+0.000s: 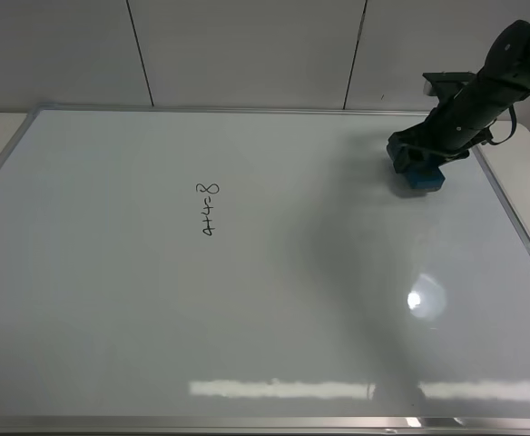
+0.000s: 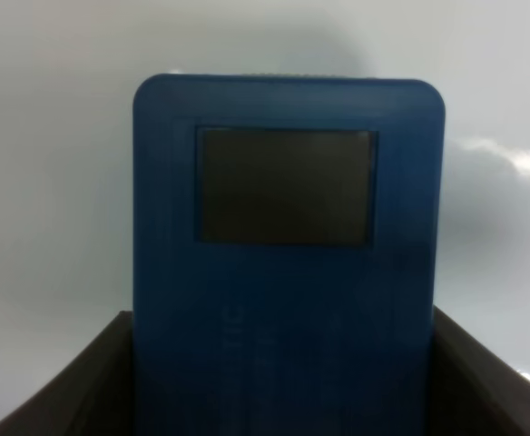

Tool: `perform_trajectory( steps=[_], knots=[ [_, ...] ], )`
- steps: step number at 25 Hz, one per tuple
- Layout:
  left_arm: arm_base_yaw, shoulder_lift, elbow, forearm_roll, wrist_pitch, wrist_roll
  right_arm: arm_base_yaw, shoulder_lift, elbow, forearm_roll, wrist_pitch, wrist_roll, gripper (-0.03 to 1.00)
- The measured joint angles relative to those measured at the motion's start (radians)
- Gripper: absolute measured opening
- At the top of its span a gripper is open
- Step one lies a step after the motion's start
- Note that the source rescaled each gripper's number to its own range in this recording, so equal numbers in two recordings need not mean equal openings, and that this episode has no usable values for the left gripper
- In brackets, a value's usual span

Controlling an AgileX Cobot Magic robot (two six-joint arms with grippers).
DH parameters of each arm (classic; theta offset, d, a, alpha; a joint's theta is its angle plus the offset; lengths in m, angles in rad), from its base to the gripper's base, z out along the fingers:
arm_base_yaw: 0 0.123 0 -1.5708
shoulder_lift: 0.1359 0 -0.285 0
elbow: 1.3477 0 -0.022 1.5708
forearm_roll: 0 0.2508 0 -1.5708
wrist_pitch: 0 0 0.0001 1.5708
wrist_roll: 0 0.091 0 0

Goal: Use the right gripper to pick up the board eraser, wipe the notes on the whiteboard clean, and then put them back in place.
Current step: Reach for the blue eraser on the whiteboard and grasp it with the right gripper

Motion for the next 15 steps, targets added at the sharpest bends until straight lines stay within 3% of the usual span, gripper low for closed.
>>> perform_trajectory(
  steps=[15],
  knots=[
    [0.000, 0.000, 0.000, 0.000, 0.000, 0.000, 0.000, 0.000, 0.000, 0.002, 0.014, 0.000, 0.01]
  ],
)
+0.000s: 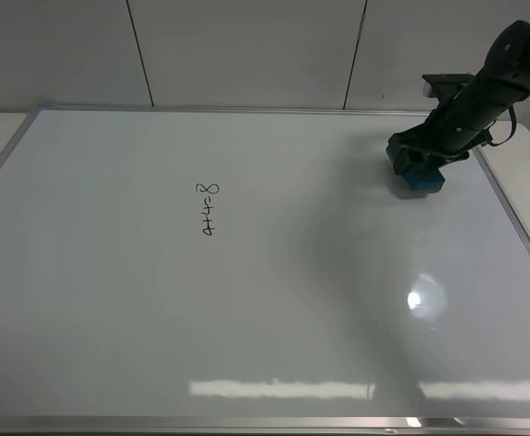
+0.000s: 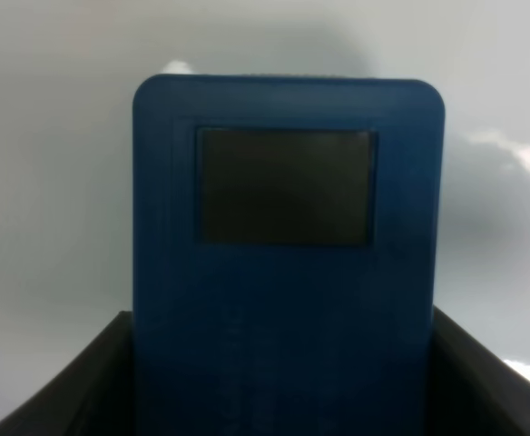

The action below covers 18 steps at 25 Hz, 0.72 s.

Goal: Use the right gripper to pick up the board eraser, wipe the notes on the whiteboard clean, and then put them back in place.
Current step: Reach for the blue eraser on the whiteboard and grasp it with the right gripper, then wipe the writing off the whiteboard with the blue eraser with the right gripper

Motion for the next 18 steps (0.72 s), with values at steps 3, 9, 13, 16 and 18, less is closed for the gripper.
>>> perform_trajectory(
  steps=[3, 9, 13, 16, 18],
  knots=[
    [0.000, 0.000, 0.000, 0.000, 0.000, 0.000, 0.015, -0.004, 0.000, 0.001, 0.004, 0.001, 0.01],
    [0.000, 0.000, 0.000, 0.000, 0.000, 0.000, 0.128, -0.078, 0.000, 0.008, -0.008, 0.002, 0.01],
    [0.000, 0.000, 0.000, 0.000, 0.000, 0.000, 0.237, -0.114, -0.032, -0.012, 0.008, 0.024, 0.01],
    [0.000, 0.000, 0.000, 0.000, 0.000, 0.000, 0.324, -0.114, -0.092, -0.038, 0.047, 0.088, 0.01],
    [0.000, 0.000, 0.000, 0.000, 0.000, 0.000, 0.397, -0.114, -0.134, -0.057, 0.061, 0.101, 0.01]
  ],
)
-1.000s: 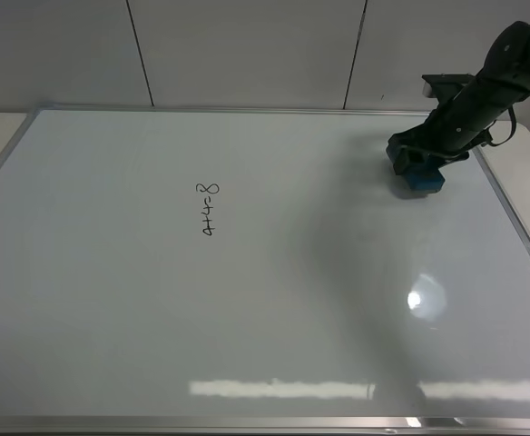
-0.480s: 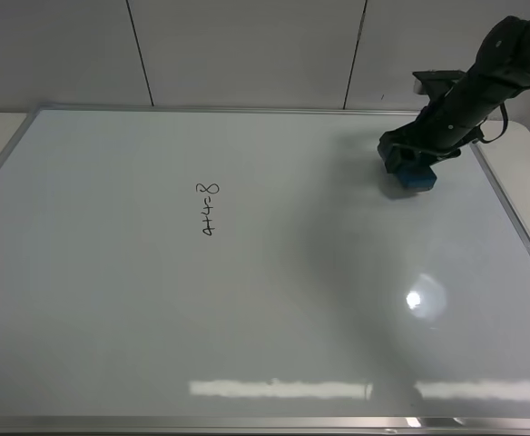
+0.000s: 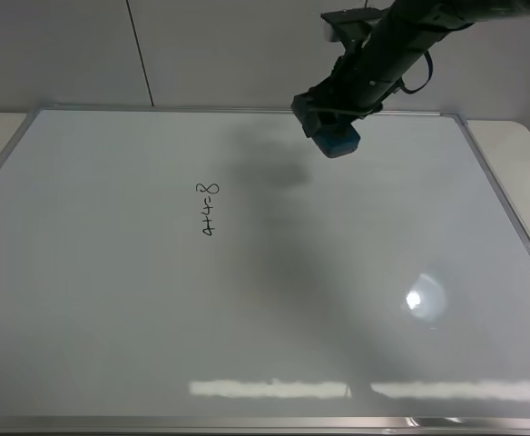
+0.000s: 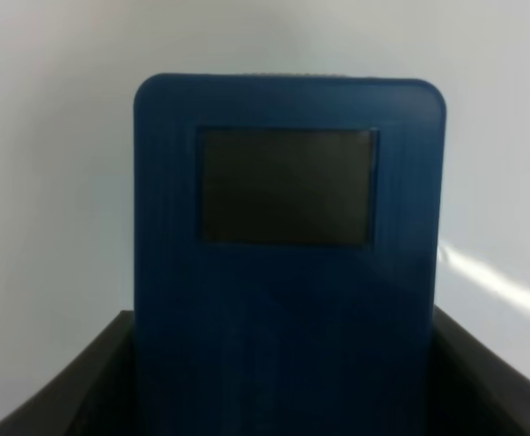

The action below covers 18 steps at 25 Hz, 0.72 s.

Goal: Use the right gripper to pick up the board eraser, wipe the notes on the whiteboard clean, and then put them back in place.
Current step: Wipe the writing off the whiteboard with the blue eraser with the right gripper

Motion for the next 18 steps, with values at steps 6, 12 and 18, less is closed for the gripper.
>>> perform_trajectory(
  steps=[6, 12, 18],
  knots=[
    [0.000, 0.000, 0.000, 0.000, 0.000, 0.000, 0.211, 0.014, -0.174, -0.058, 0.077, 0.043, 0.01],
    [0.000, 0.000, 0.000, 0.000, 0.000, 0.000, 0.338, 0.105, -0.333, -0.058, 0.199, 0.175, 0.01],
    [0.000, 0.000, 0.000, 0.000, 0.000, 0.000, 0.417, 0.188, -0.357, -0.073, 0.211, 0.198, 0.01]
  ],
)
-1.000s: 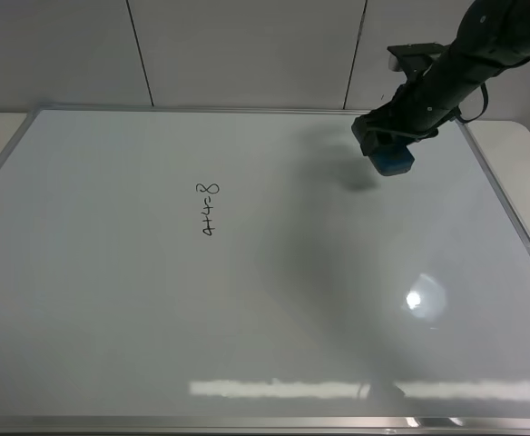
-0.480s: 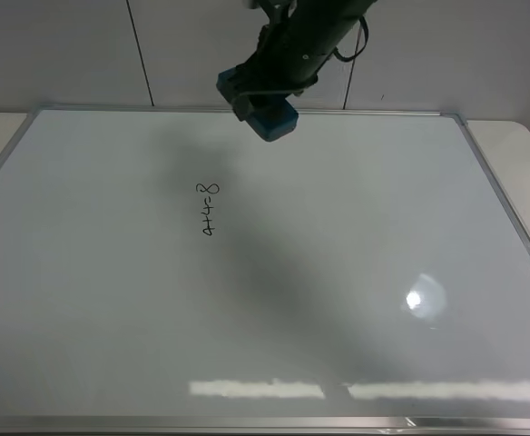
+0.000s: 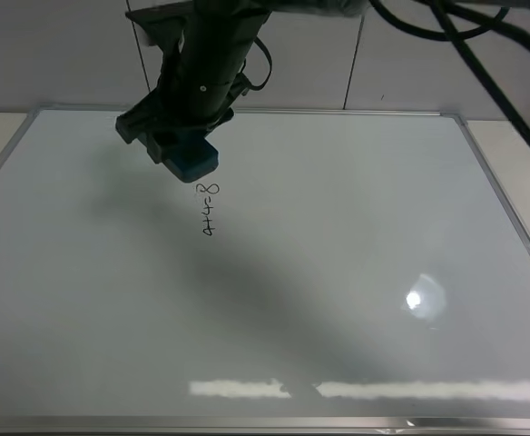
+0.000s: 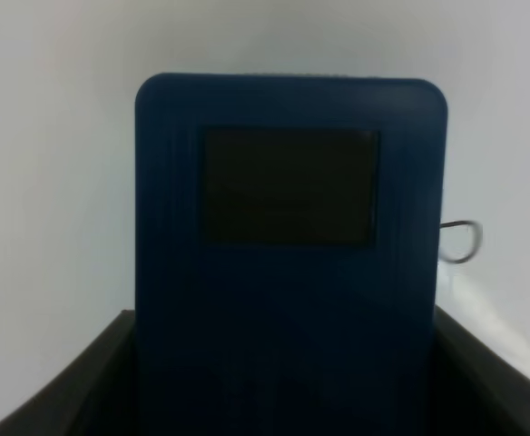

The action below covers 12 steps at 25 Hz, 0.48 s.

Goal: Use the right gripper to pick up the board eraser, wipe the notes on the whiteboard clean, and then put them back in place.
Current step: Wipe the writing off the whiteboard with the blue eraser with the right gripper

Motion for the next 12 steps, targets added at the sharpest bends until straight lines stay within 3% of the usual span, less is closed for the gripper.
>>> perform_trajectory(
  steps=[12],
  knots=[
    [0.000, 0.000, 0.000, 0.000, 0.000, 0.000, 0.036, 0.145, -0.002, -0.007, 0.042, -0.029, 0.01]
  ],
)
